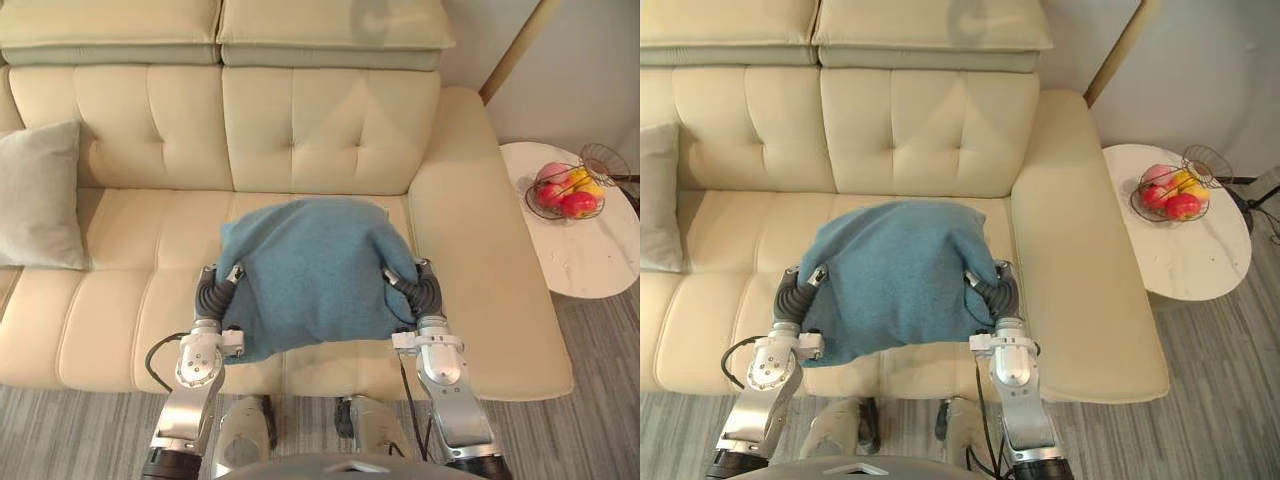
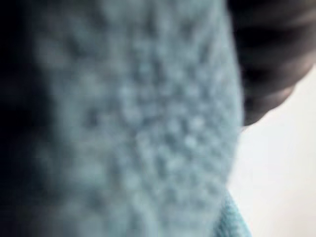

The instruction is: Pick up cushions and gather them together orderly.

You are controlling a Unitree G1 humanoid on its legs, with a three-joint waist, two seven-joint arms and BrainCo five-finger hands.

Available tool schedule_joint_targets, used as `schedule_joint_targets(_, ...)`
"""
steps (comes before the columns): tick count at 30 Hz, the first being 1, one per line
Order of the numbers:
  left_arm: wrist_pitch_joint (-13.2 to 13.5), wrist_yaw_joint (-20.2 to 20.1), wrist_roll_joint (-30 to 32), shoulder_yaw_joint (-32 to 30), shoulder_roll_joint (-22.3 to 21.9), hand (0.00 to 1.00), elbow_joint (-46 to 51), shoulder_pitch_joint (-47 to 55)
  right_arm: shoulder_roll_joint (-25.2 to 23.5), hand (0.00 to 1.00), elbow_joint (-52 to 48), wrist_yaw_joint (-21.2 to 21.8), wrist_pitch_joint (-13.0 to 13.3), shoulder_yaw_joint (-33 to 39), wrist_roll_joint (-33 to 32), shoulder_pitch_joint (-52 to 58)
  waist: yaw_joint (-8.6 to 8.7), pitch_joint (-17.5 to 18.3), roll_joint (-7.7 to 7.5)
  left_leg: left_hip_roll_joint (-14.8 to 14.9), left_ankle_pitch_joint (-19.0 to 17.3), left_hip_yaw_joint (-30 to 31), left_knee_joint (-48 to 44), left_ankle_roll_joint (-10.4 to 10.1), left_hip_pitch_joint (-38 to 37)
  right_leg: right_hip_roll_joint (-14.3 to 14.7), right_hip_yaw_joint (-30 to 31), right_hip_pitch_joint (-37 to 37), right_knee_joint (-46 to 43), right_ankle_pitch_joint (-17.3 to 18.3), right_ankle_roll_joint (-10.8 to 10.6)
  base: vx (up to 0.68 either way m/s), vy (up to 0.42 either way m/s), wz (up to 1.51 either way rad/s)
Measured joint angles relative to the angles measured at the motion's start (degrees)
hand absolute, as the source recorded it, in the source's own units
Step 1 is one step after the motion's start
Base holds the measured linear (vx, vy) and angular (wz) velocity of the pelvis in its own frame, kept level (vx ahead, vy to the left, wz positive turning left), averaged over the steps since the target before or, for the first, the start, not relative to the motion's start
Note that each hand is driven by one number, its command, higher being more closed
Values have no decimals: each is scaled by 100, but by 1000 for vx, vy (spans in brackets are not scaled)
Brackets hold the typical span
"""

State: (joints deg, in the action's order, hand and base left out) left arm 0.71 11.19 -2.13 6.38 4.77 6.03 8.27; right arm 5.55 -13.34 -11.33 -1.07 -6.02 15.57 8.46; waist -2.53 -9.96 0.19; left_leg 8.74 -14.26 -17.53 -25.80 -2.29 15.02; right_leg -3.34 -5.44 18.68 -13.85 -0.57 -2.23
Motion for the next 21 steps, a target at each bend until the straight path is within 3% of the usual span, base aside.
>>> schedule_joint_targets(3,-2,-32,1,36,3,100,7,41,3,100,-2,9,0,4,-3,54,-45,5,-9,97,-59,-344,5,68,107,152,349,8,661,-502,12,-91,53,-67)
schedule_joint_targets(7,-2,-7,17,84,6,100,19,-112,-18,100,-76,-6,0,70,-67,34,-25,11,-15,101,-70,-655,11,90,144,181,659,19,1112,-866,-40,-68,5,-43)
schedule_joint_targets(10,-4,193,113,96,8,100,21,-485,-69,100,-144,-121,1,75,-244,-143,-41,12,-13,79,-34,-678,11,130,205,165,693,101,1108,-926,-43,-67,-24,-6)
schedule_joint_targets(16,-6,1295,399,-23,118,100,-37,-2108,-229,100,413,-926,34,74,-296,-1955,-84,5,3,-106,279,-606,22,241,827,-6,642,754,953,-1094,-50,-107,-42,12)
schedule_joint_targets(21,-23,1935,474,-144,444,100,-800,-3931,-307,100,1169,-1800,78,230,-270,-3508,-180,-117,191,-244,524,-337,117,248,1326,-137,436,1200,762,-1078,35,-129,-77,36)
